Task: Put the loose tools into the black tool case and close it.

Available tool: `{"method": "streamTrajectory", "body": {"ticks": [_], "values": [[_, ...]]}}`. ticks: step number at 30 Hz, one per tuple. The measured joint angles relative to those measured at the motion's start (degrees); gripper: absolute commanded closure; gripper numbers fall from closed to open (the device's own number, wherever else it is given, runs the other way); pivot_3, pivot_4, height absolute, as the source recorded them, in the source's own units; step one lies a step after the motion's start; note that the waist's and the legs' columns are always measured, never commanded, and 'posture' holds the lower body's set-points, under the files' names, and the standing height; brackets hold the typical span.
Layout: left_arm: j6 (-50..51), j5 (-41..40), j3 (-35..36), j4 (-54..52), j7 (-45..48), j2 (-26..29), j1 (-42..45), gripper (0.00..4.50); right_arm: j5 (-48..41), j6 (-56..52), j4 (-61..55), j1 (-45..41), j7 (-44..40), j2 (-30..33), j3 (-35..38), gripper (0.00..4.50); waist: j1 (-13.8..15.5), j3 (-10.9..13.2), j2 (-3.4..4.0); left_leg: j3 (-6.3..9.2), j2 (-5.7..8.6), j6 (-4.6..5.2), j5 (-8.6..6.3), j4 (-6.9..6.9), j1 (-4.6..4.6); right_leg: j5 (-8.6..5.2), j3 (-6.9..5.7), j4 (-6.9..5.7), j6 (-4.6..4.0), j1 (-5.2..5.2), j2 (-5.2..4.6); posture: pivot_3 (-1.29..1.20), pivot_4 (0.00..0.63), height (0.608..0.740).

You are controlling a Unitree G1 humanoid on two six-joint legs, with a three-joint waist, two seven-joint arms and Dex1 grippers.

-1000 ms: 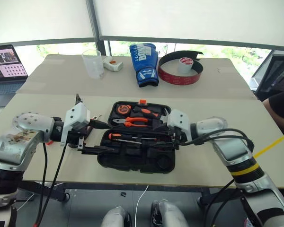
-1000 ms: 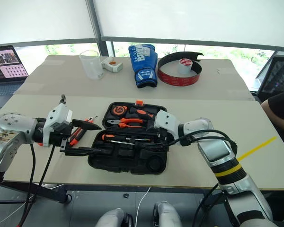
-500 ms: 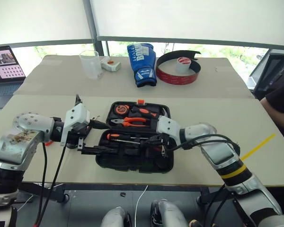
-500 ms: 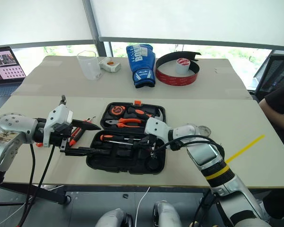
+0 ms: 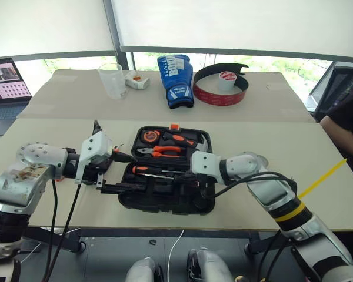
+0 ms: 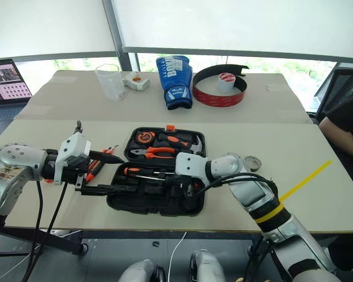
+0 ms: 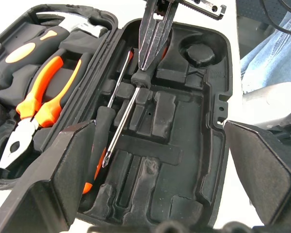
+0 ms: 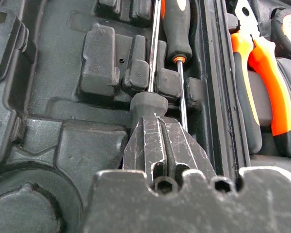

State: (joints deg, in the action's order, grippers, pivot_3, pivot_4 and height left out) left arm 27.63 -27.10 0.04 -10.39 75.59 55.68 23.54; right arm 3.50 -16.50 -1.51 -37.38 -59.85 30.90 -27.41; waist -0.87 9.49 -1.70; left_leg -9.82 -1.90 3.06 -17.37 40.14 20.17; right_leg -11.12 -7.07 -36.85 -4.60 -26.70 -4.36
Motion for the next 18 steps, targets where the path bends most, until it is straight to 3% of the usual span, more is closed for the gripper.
{"method": "streamTrajectory", "body": {"ticks": [5,9,15,18], "values": [[0.0,0.0,0.5,0.1,-1.2,0.0,-2.3,0.00,-3.5,-2.1,1.5,-0.1,-1.1,-2.2,3.2,4.47,-0.2,0.0,0.00,0.01,-0.02,-0.08,0.05,-0.01,0.04,0.00,0.01,-0.06,-0.01,-0.08,0.01,0.00,0.150,0.727],[0.4,0.1,5.0,1.1,-4.6,0.2,-7.4,0.00,-14.8,-10.9,-2.0,-0.2,-3.6,-3.1,11.0,4.47,-0.1,0.0,0.00,0.01,-0.02,-0.08,0.07,-0.05,0.17,0.00,0.03,-0.17,-0.07,-0.31,0.01,0.00,0.150,0.727],[2.9,0.0,19.1,0.7,-12.6,0.0,-21.3,0.00,-28.8,-24.6,-9.0,-3.1,-4.8,0.7,21.6,2.68,-0.1,0.0,0.02,0.04,-0.03,-0.09,0.05,-0.25,0.16,-0.01,0.00,-0.03,-0.09,-0.33,-0.05,0.00,0.150,0.727],[2.4,0.9,29.2,1.8,-18.9,-4.9,-29.8,0.00,-32.9,-27.2,-11.5,-1.8,-6.9,4.8,24.5,1.63,0.1,0.0,0.02,0.05,-0.03,-0.09,0.04,-0.35,0.15,-0.02,-0.04,0.07,-0.10,-0.34,-0.09,0.00,0.150,0.727]]}}
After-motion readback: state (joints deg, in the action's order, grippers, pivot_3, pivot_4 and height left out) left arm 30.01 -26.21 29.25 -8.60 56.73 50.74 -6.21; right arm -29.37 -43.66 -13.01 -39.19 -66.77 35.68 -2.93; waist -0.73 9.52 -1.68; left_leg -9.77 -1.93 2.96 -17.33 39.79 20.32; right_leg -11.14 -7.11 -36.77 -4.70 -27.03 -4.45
